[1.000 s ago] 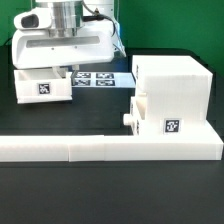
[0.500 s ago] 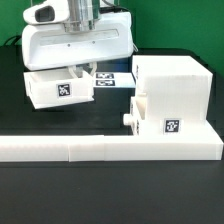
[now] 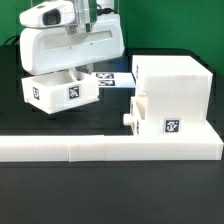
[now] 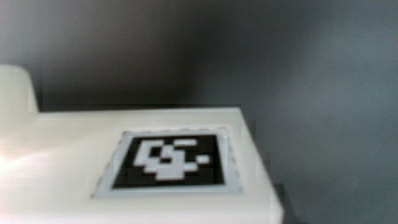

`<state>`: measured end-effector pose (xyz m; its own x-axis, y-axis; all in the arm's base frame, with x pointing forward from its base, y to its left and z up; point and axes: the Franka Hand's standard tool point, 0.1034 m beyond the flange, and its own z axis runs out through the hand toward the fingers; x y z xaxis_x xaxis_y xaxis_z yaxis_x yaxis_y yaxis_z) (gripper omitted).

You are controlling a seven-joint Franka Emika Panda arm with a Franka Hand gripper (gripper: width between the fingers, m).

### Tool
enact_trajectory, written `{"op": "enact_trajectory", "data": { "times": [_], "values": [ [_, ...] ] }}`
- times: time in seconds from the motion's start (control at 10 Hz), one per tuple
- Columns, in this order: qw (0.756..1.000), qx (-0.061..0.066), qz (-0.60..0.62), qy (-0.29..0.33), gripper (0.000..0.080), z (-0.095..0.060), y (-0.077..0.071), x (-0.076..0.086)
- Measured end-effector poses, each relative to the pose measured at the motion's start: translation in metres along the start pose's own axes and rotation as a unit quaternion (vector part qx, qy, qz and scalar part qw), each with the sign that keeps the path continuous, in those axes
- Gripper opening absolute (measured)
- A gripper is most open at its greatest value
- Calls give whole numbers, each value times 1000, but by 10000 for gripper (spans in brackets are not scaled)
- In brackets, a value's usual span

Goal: Assemble drawer

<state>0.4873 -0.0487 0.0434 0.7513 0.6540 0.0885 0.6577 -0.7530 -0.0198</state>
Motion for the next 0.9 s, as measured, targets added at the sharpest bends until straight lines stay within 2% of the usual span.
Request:
{"op": "enact_trajectory", "data": {
  "times": [0.1,0.2,0.6,0.9],
  "values": [
    [998,-5,-56,-2,42,-6,6,14],
    [995,-3,-96,-7,42,-7,9,19],
    [975,-1,-222,-15,42,-9,12,20],
    [944,4,-330,-22,42,-10,14,22]
  ]
}}
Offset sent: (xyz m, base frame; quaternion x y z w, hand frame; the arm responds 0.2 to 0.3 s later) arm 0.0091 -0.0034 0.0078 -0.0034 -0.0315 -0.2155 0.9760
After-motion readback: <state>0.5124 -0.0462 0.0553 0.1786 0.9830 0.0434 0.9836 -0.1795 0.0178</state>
